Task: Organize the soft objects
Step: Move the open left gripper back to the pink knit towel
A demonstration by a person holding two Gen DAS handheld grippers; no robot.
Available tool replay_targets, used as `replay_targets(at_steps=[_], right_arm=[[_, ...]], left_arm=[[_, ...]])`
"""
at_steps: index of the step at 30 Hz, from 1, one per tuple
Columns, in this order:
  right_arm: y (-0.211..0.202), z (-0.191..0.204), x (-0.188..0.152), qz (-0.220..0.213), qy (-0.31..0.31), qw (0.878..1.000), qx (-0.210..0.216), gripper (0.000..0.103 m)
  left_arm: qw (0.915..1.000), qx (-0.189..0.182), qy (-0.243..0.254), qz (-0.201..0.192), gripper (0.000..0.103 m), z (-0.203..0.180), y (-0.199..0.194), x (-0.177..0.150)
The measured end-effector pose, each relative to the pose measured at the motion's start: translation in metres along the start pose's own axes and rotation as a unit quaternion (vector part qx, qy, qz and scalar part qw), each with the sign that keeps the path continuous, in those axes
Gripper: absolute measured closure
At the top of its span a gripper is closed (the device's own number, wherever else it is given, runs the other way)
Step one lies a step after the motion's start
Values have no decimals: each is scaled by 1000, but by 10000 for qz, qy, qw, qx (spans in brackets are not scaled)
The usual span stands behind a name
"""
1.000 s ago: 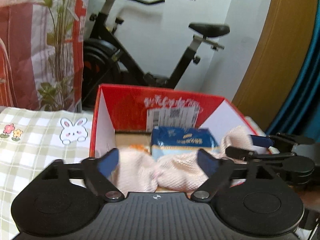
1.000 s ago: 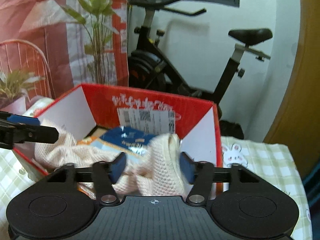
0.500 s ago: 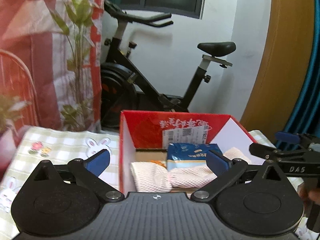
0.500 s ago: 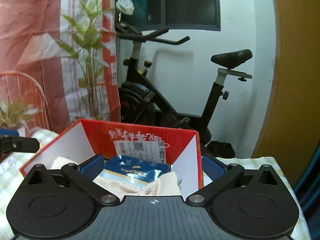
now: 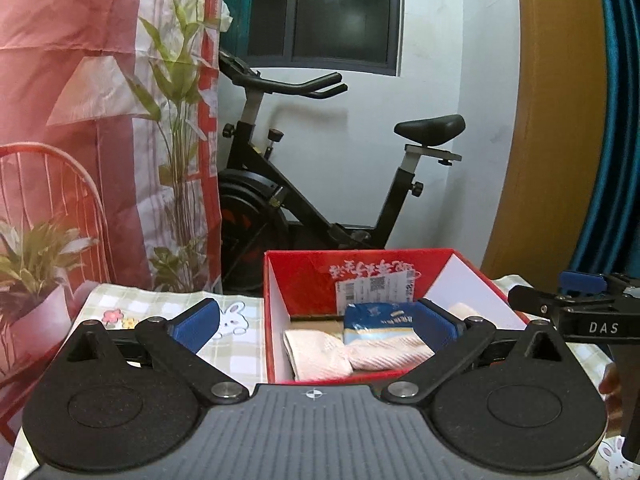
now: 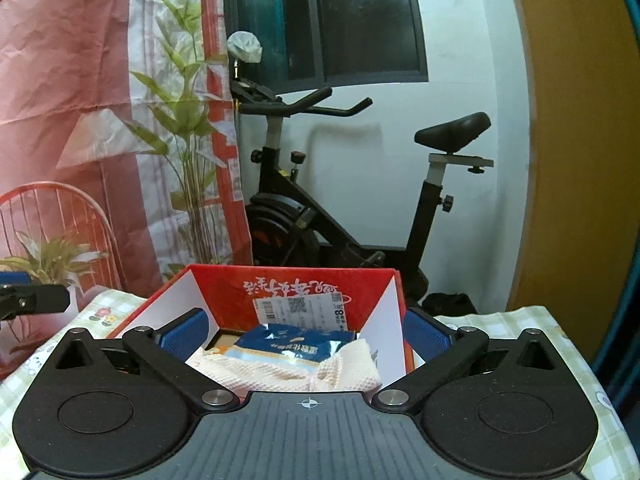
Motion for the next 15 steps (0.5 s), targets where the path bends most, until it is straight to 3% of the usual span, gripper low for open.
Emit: replay_targets(at_steps=[3, 7, 15], right_arm=[[-10, 0, -4, -39, 117, 9999, 74, 0], [-22, 1, -13, -121, 171, 9997, 93, 0], [-48, 13, -40, -356, 46, 9988, 327, 0]], left_arm=[[9999, 10, -14, -112, 0, 1, -13, -6], [9984, 87, 40, -564, 0, 0, -31, -17], [9990, -136, -69, -426, 0, -3, -50, -46]])
Point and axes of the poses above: each gripper's, at about its wrist camera, not at the fingertips, and y roughly the way its jaws point, z to its left, x to its top, the point moved 4 cm from there along y, roughly the way its jaws point, and after that the axes turned 15 degrees about x, right-handed, at the moved point
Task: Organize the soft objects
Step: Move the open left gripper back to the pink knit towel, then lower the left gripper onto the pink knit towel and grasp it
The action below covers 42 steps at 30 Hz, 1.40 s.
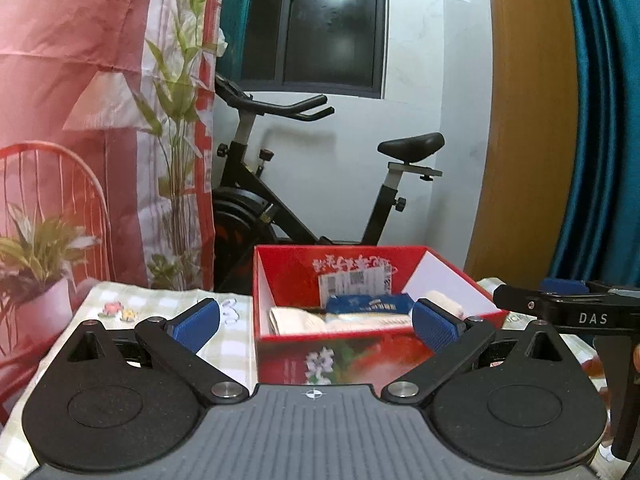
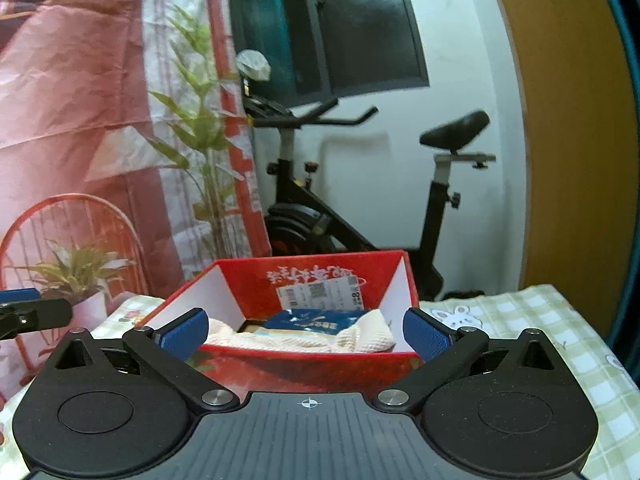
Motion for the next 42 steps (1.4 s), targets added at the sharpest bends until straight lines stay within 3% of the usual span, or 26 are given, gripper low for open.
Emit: replay_targets(at_steps=[6, 11, 20, 29, 42], right_arm=[[-16, 13, -24, 142, -144, 9997, 159, 0], [-28, 15, -48, 306, 227, 9990, 247, 0], [-34, 16, -84, 766, 155, 9969, 86, 0], [-43, 14, -103, 1073, -237, 9935, -310, 0], [-34, 13, -125, 1596, -103, 9870, -167, 0]], left_arm=[[9999, -155, 38, 48, 0, -1, -12, -21], [9991, -255, 136, 308, 0, -3, -17, -43], [9970, -87, 322, 703, 0, 0, -14, -77], [9935, 108, 12, 1129, 0, 14, -7, -92], [9895, -46, 66, 1442, 0, 9, -2, -104]])
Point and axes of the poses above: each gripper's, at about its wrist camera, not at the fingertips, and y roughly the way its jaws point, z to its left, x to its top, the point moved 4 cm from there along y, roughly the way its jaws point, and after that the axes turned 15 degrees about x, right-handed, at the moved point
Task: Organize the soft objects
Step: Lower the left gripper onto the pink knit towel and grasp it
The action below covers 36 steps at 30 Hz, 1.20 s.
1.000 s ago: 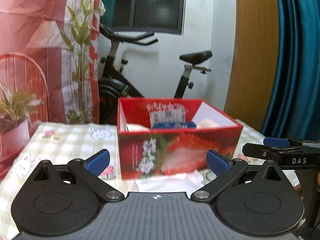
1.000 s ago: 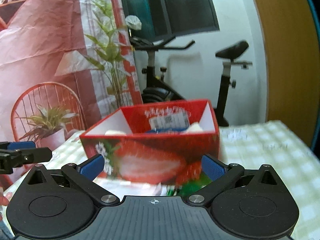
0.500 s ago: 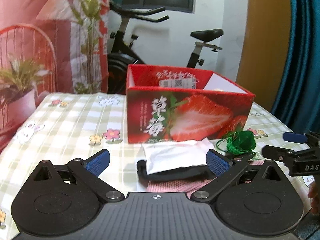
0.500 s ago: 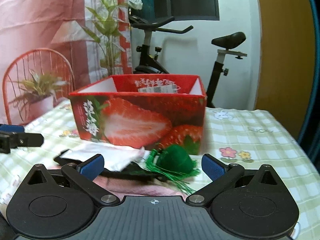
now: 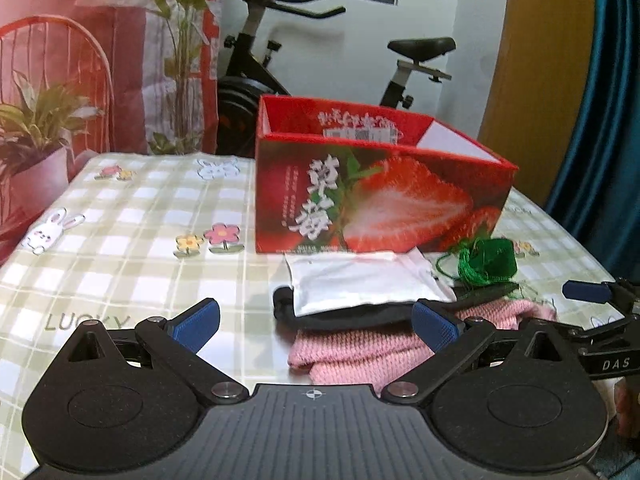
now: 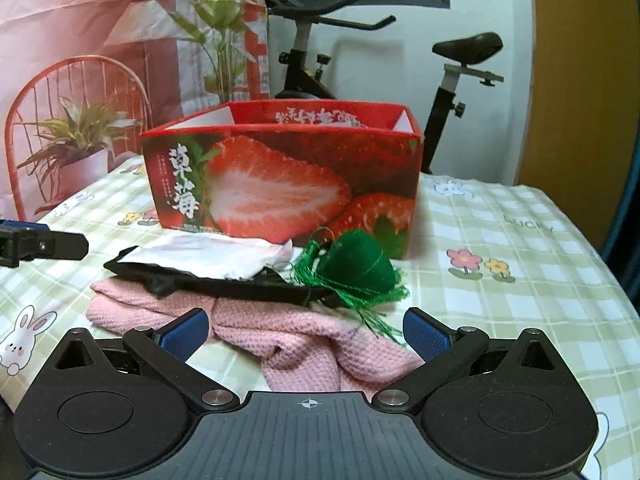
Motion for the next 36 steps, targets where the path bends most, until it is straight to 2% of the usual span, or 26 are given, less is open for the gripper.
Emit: replay_targets(at_steps=[4, 11, 15, 20, 24, 27, 36], right_arm=[[0, -8, -5, 87, 213, 9997, -80, 1], [6, -17, -14, 257, 395, 9988, -137, 1], [10, -23, -18, 293, 525, 9980, -180, 1], [15, -26, -22, 295, 603, 9976, -188, 1], [16, -29, -20, 199, 643, 9975, -213, 0], [20, -32, -23, 294, 703, 9967, -286, 0], [24, -30, -26, 441, 608, 9965, -375, 0]], left_arm=[[9996, -150, -13, 234, 1, 0, 8, -7], [9979, -474, 81, 425, 12, -8, 19, -17], [9963, -558, 191, 617, 36, -14, 28, -26], [9953, -614, -8, 743, 53, -9, 38, -31], [9955, -570, -65, 755, 74, -6, 42, -33], [9957, -522, -102, 757, 78, -5, 44, -35], [9958, -512, -103, 758, 78, -3, 45, -35]])
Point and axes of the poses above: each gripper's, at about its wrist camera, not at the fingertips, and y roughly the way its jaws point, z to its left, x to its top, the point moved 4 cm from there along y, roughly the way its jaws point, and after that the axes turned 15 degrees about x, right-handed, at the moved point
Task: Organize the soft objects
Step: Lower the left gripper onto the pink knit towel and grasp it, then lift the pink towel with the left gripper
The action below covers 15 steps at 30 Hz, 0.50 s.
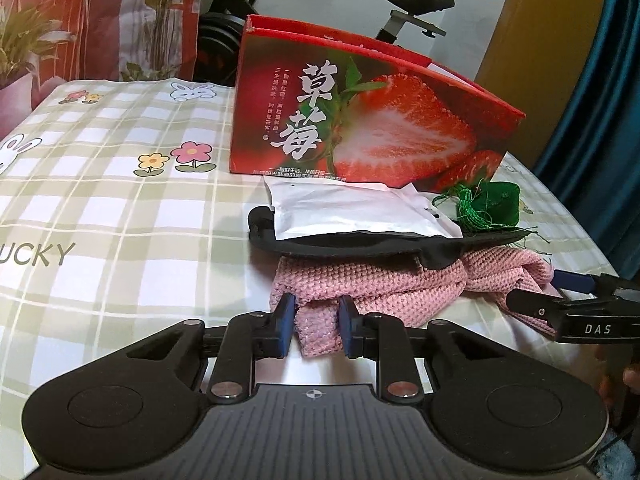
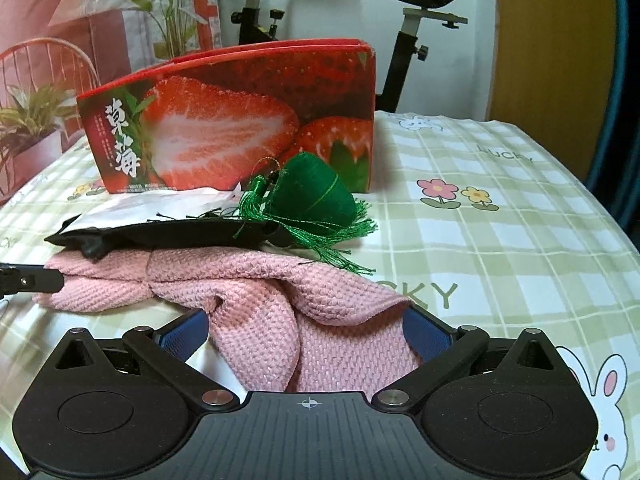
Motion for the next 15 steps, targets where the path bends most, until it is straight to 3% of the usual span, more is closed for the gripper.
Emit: replay_targets(at_steps=[3, 5, 10, 15], right_arm=[[-9, -2, 2, -196, 85, 9998, 45, 0], [-15, -6, 5, -350, 134, 9992, -150, 1], [-14, -17, 4, -340, 375, 9985, -226, 22], [-10, -16, 1, -245, 302, 9991, -186, 31]], left_arm=[[10000, -13, -18, 3, 78, 0, 0, 0], [10000, -24, -36, 5, 78, 1, 1, 0], [10000, -25, -43, 2, 78, 1, 1, 0], [10000, -25, -44, 1, 78, 1, 1, 0]])
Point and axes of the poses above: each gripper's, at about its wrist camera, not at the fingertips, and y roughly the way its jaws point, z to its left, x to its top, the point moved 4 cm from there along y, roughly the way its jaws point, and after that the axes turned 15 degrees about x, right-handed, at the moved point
